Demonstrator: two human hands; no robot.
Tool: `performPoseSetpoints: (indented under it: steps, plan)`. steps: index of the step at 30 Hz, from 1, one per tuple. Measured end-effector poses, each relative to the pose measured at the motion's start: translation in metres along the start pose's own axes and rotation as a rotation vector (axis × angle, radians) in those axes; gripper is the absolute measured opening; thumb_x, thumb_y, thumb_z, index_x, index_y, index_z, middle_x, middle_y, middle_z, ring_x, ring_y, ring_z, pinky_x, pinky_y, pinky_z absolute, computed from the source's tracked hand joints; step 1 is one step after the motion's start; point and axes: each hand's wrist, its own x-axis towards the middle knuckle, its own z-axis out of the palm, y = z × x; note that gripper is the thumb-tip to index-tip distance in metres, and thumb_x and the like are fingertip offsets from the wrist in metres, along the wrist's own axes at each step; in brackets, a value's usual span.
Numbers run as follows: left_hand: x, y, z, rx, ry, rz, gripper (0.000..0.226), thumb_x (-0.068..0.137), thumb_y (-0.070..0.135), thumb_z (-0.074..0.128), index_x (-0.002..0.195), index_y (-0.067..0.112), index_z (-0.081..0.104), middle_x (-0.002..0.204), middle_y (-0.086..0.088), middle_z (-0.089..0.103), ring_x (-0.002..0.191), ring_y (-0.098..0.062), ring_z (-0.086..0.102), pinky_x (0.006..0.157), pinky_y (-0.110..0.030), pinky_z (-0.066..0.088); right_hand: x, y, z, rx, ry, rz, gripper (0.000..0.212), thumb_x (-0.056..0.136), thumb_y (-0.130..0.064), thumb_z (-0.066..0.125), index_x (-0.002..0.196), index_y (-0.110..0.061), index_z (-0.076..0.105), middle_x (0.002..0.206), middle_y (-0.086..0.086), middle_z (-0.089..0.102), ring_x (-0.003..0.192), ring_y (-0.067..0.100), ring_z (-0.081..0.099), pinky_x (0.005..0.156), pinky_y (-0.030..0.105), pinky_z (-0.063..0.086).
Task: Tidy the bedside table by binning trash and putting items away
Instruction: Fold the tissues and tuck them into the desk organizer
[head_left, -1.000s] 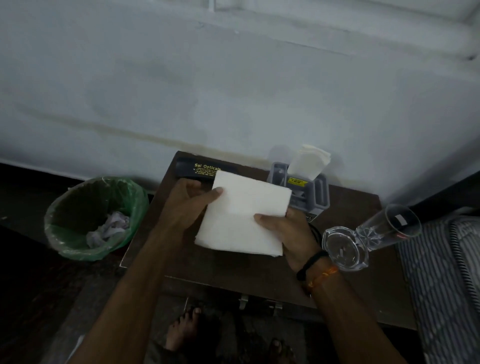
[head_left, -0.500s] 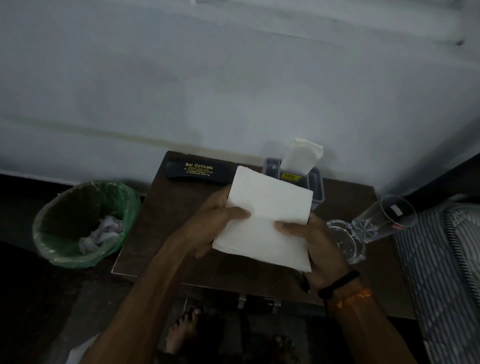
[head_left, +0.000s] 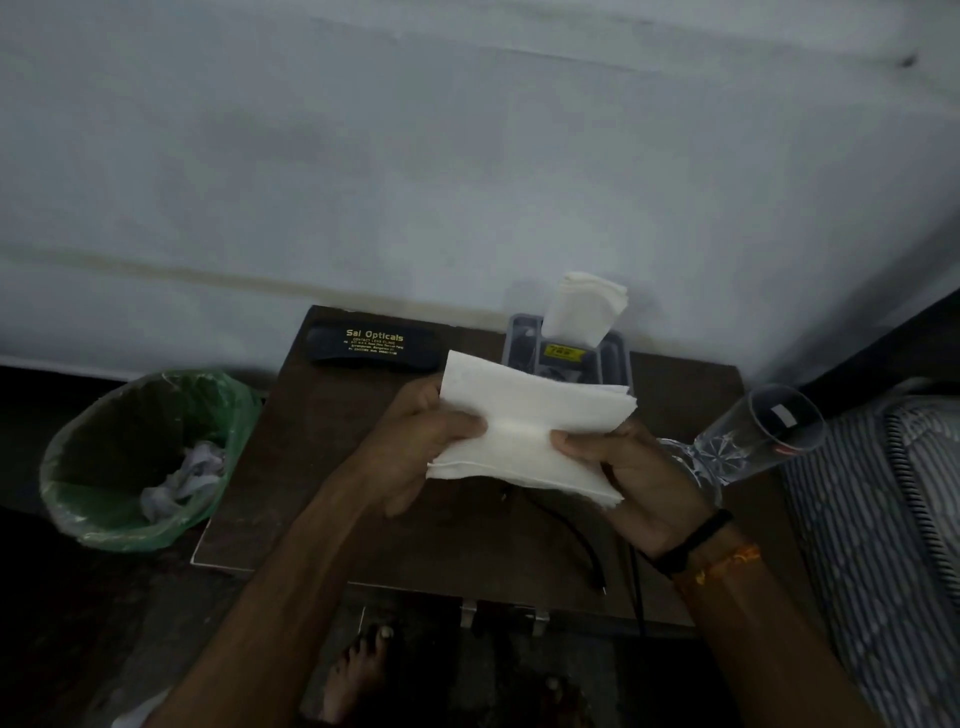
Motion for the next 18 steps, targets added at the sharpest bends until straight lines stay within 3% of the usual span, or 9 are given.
performPoseSetpoints:
  steps: [2, 4, 6, 10, 18]
  plan:
    - [-0.001, 0.003, 0.003, 0.061, -0.034, 0.033, 0.027, 0.086, -0.008, 0.057, 0.096, 0.014, 0.069, 0.094, 0.0, 0.074, 0.096, -0.019, 0.067, 0.068, -0.026, 0.055, -0.001, -0.005, -0.003, -0.024, -0.005, 0.007, 0.025, 0.084, 0.006, 0.058, 0.096, -0.008, 0.076, 0.11, 0.017, 0.072, 0.099, 0.035, 0.067, 0.069, 0.037, 0.061]
    - [-0.001, 0.005, 0.006, 0.047, -0.055, 0.05, 0.031, 0.086, -0.013, 0.05, 0.08, 0.011, 0.068, 0.095, -0.008, 0.073, 0.09, -0.02, 0.069, 0.061, -0.025, 0.055, -0.003, -0.01, -0.005, -0.052, -0.018, 0.002, 0.029, 0.088, 0.007, 0.051, 0.079, -0.009, 0.074, 0.11, 0.016, 0.072, 0.095, 0.03, 0.068, 0.048, 0.024, 0.056]
    - [-0.002, 0.008, 0.009, -0.03, -0.055, 0.014, 0.039, 0.085, -0.018, 0.045, 0.069, 0.009, 0.069, 0.101, -0.015, 0.071, 0.087, -0.024, 0.07, 0.051, -0.024, 0.054, -0.004, -0.013, -0.006, -0.027, -0.047, 0.001, 0.035, 0.092, 0.008, 0.045, 0.072, -0.008, 0.07, 0.113, 0.014, 0.071, 0.095, 0.029, 0.069, 0.044, 0.02, 0.053]
    - [-0.002, 0.011, 0.009, -0.088, -0.04, -0.002, 0.049, 0.087, -0.02, 0.042, 0.06, 0.009, 0.07, 0.101, -0.009, 0.073, 0.087, -0.02, 0.073, 0.052, -0.022, 0.053, 0.001, -0.015, -0.01, 0.0, -0.035, -0.015, 0.043, 0.092, 0.008, 0.042, 0.061, -0.01, 0.065, 0.119, 0.016, 0.068, 0.104, 0.032, 0.067, 0.054, 0.02, 0.057]
    - [-0.002, 0.018, 0.007, -0.164, -0.043, -0.06, 0.044, 0.091, -0.012, 0.044, 0.06, 0.009, 0.066, 0.109, -0.006, 0.072, 0.094, -0.022, 0.072, 0.058, -0.023, 0.056, 0.006, -0.016, -0.013, 0.009, 0.036, -0.107, 0.042, 0.091, 0.012, 0.042, 0.059, -0.006, 0.06, 0.117, 0.026, 0.067, 0.106, 0.036, 0.067, 0.08, 0.031, 0.061]
